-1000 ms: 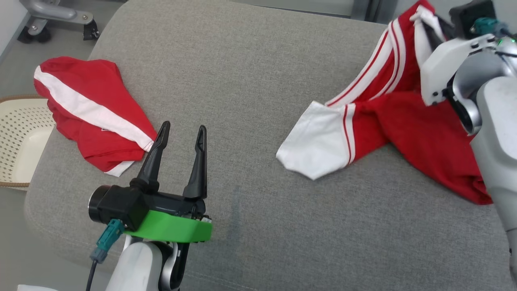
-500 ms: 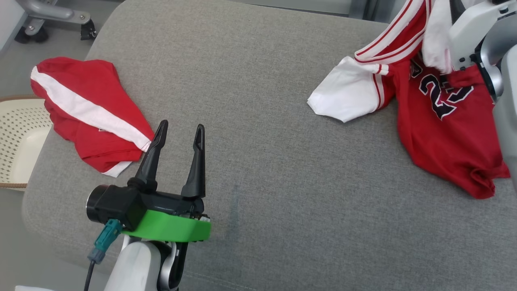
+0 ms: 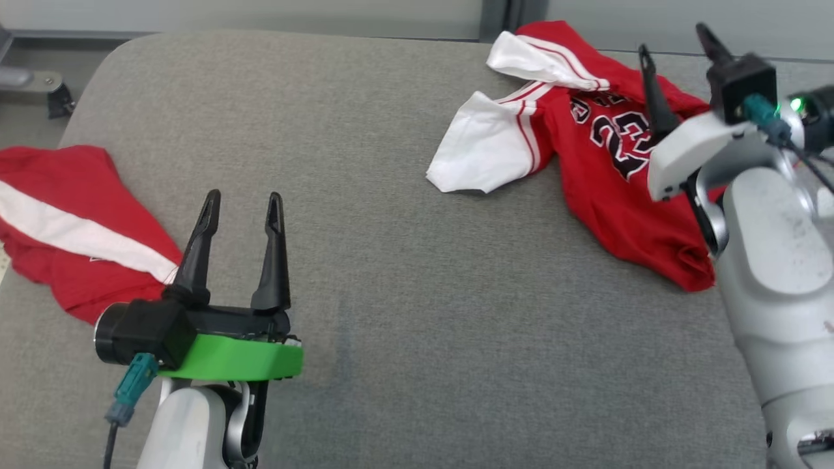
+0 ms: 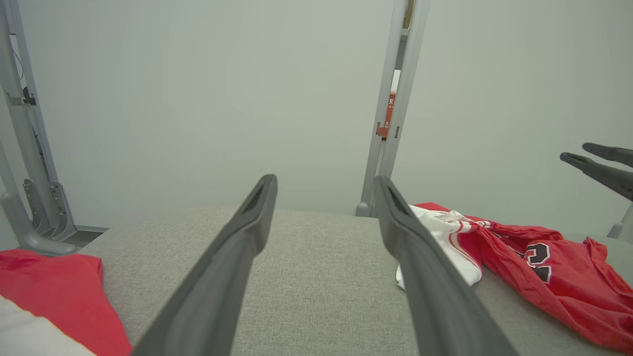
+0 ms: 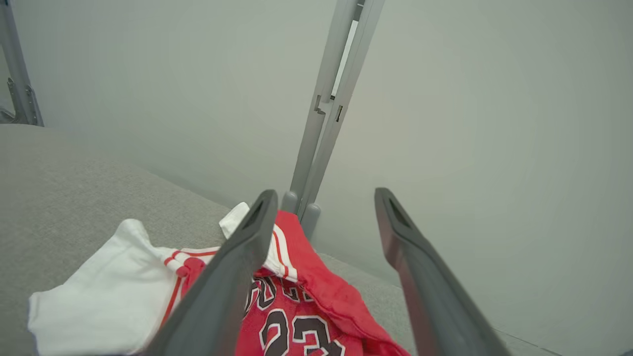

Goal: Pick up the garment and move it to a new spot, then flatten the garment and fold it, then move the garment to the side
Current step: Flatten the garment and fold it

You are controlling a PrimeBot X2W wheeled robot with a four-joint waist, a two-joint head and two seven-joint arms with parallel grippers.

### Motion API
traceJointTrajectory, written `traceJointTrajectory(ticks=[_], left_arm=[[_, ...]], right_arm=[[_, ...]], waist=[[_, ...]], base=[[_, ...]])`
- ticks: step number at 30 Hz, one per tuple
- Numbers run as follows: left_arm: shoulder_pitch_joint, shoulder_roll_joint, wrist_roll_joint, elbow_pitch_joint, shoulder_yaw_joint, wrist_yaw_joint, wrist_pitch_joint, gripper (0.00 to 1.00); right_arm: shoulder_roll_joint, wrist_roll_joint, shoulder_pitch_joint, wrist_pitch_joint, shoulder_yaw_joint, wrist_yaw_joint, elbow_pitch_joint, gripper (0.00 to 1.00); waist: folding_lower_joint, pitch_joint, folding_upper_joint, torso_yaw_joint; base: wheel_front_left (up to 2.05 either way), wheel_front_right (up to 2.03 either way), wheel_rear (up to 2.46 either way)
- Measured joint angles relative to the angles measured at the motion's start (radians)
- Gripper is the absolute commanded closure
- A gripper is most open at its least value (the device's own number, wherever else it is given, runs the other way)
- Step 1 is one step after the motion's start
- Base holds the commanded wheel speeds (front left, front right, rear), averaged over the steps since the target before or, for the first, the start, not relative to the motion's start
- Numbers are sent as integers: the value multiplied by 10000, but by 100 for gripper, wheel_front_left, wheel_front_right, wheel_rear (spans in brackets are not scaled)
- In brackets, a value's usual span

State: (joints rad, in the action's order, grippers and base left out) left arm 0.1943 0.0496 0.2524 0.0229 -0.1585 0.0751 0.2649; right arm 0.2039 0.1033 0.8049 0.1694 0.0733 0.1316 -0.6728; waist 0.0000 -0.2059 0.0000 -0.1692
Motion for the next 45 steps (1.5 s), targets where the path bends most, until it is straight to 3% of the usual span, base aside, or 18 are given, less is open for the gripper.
traceJointTrajectory(ticks=[13, 19, 31, 38, 45], left_arm=[[12, -6, 215, 426, 909, -132, -2, 0], [-57, -6, 257, 759, 796, -42, 0, 0], [-142, -12, 213, 978, -255, -82, 0, 0], [-90, -12, 226, 1014, -731, -50, 0, 0], [271, -8, 531, 878, -1331, -115, -2, 0]], right_arm=[[-1220, -1166, -4938, 836, -855, 0, 3429, 0], [-1488, -1352, -6156, 878, -571, 0, 3904, 0], [-1501, -1081, -6068, 805, -449, -2, 4126, 0], [-226, -736, -4560, -15, 1547, 0, 4054, 0], [1622, -1847, -1948, -1425, 4140, 2, 2907, 0]], waist=[[0, 347, 0, 1878], [0, 455, 0, 2424], [0, 537, 0, 1913], [0, 348, 0, 1236], [0, 55, 0, 191]], base=[[0, 0, 0], [0, 0, 0], [0, 0, 0], [0, 0, 0], [0, 0, 0]])
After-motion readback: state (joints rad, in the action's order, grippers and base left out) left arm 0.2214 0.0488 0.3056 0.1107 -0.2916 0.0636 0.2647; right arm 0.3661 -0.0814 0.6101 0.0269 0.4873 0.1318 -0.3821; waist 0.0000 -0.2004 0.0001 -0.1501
